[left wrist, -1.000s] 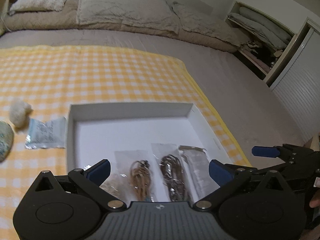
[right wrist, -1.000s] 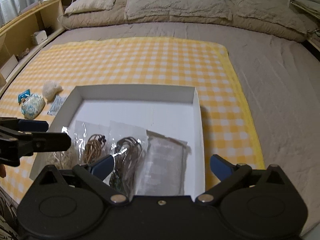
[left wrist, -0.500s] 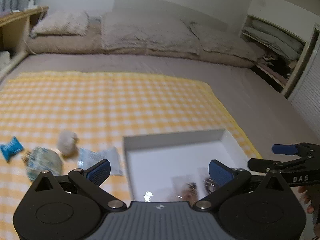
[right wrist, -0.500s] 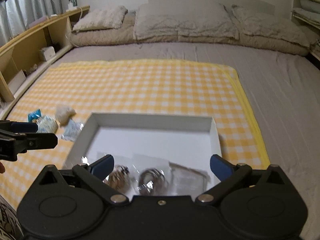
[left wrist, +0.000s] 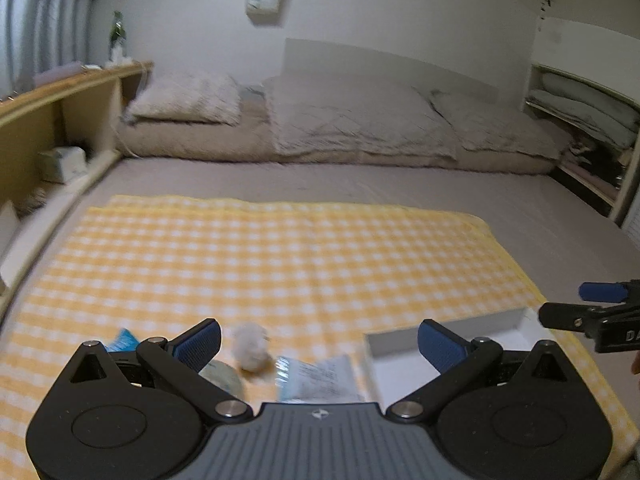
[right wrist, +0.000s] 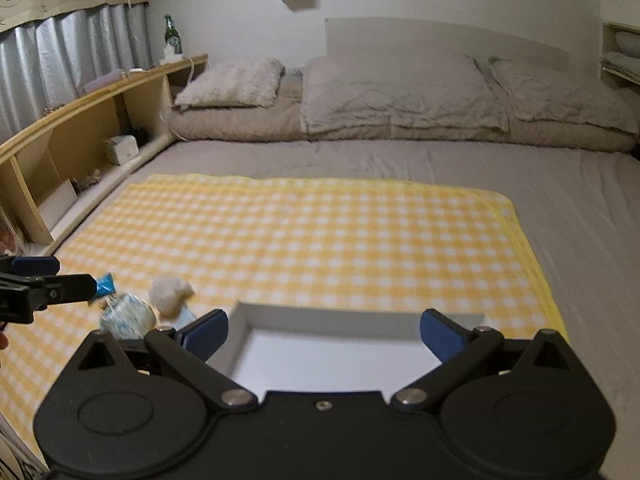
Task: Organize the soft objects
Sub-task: 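Lift both open tools out of the box and move back over the cloth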
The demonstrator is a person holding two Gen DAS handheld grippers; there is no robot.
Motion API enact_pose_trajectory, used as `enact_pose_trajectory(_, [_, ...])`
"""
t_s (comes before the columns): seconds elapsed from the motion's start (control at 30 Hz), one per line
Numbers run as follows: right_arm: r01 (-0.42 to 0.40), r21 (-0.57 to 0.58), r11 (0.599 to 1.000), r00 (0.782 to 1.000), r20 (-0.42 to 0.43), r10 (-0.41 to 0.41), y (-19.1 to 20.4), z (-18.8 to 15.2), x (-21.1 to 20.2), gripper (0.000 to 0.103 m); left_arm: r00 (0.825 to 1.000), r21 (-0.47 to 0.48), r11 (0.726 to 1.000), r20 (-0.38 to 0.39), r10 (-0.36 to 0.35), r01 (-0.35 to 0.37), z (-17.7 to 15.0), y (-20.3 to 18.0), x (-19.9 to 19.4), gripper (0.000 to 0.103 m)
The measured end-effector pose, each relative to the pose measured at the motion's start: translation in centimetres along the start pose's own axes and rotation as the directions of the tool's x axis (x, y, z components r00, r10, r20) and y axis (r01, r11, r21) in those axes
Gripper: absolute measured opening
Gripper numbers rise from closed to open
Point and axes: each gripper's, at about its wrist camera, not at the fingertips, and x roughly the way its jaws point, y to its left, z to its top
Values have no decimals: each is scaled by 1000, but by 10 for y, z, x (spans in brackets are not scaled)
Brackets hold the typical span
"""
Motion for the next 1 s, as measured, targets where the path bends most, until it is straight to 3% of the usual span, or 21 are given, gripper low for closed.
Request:
enact_pose_trajectory(0.53, [-64, -28, 998, 996, 55, 66, 80, 35, 46, 103, 986, -34, 988, 62, 153, -151, 13, 82, 6, 103])
enact_pose_trajectory(0.7, [-82, -6, 997, 996, 24, 82, 94, 39, 63, 103, 992, 34, 992, 53, 115, -117, 9, 88, 19, 103])
enact_pose_trajectory(0.87, [-124, 78, 989, 990, -53, 129, 100, 39, 80, 103, 997, 112, 991, -17, 82, -79, -4, 83, 44, 103])
enact_pose_trajectory(1.0, [-151, 131, 980, 978, -128, 167, 107, 34, 95, 92, 993, 138, 989, -91, 75, -62, -16, 83, 69, 103])
